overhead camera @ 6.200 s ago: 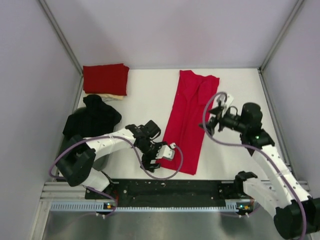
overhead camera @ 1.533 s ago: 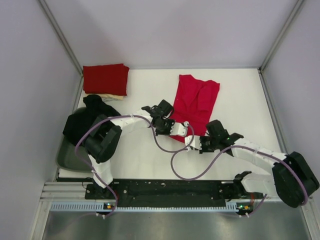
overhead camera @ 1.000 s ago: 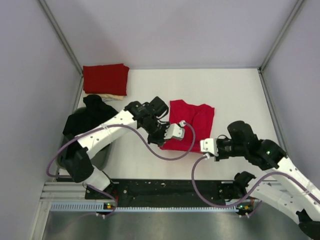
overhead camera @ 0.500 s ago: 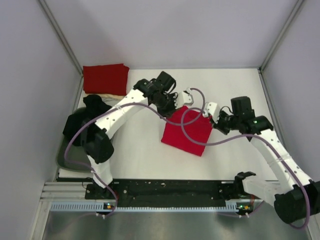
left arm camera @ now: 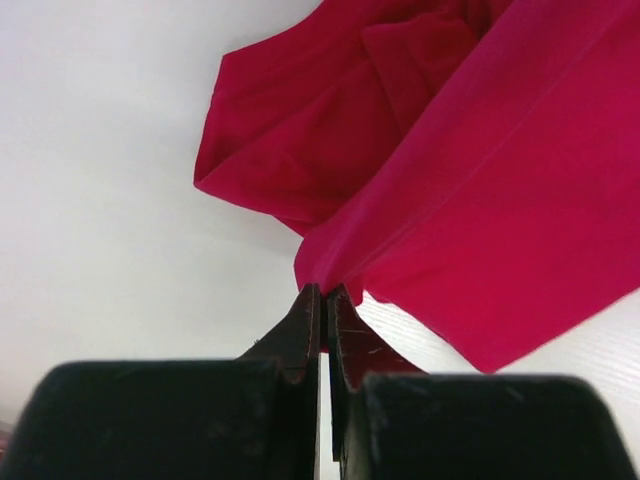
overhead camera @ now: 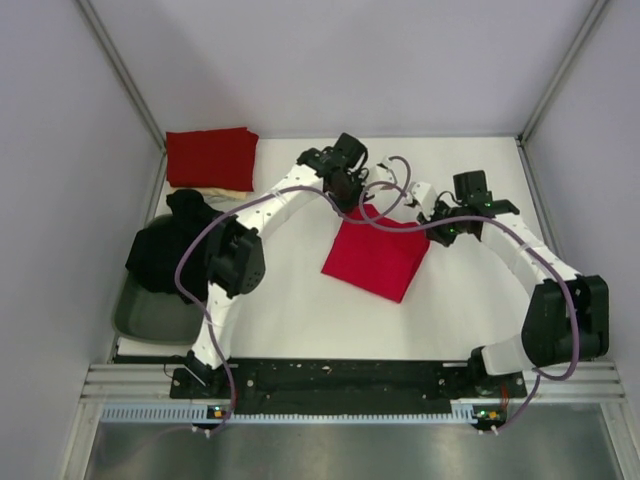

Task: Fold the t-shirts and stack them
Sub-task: Fold the long partially folded tshirt into a neat square

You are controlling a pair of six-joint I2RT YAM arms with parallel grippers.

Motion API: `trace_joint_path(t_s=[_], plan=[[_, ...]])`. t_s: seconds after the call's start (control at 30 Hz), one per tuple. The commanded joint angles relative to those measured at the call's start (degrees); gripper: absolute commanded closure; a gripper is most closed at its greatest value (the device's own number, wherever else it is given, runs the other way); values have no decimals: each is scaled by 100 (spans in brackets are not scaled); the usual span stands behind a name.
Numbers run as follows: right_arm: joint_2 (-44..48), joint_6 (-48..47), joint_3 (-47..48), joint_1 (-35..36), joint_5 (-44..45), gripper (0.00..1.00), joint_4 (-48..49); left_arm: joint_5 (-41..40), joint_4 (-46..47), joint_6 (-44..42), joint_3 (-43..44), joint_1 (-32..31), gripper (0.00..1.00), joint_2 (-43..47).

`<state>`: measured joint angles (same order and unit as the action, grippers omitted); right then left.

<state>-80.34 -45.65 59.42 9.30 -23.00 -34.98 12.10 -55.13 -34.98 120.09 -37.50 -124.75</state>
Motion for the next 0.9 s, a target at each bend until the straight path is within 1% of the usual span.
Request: trace_joint_path(t_s=[0.0,0.2,0.3,0.47,0.6,0.7,0.73,0.87], plan=[[-350,275,395,-174,375,100,263,-655,362,-79,181,41,100,-225],[-728,442,378,-323,463,100,615,-963,1320,88,-47,40,100,-436],[-957,539,509,-367,490,100,677,-1025,1304,71,119,23,100,-655],[-1221,610,624,-420,560,100,703,-824,1286,44,120,32,100,-796],[-1528,855,816,-429,560,100,791,-928,1680,158,137,23,98,-902],[-1818,1014,1019,-447,560,100,809,-1157,2102,229,225,23,98,-981],[-1889,1023,1054,-438,560,100,826,-1383,2208,246,234,14,98,-999],[-2100,1128,1203,-438,534,100,861,-1359,2209,141,260,6,95,-1122]])
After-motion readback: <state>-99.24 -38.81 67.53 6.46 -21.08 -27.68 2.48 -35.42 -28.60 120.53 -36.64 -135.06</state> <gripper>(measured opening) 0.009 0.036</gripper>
